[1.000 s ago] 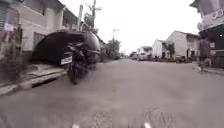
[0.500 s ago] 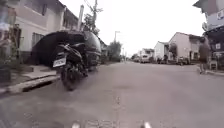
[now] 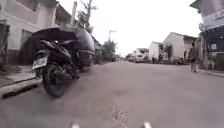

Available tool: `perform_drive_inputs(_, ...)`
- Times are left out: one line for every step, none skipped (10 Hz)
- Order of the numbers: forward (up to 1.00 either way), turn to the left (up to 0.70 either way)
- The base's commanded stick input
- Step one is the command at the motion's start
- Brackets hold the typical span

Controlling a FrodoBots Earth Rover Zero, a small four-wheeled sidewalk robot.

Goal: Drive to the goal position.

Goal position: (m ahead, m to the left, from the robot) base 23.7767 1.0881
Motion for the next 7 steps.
perform_drive_inputs(0.70,0.02)
perform_drive_inputs(0.70,0.04)
perform_drive_inputs(0.70,0.10)
perform_drive_inputs(0.70,0.03)
perform_drive_inputs(0.70,0.00)
perform_drive_inputs(0.70,0.00)
perform_drive_inputs(0.70,0.00)
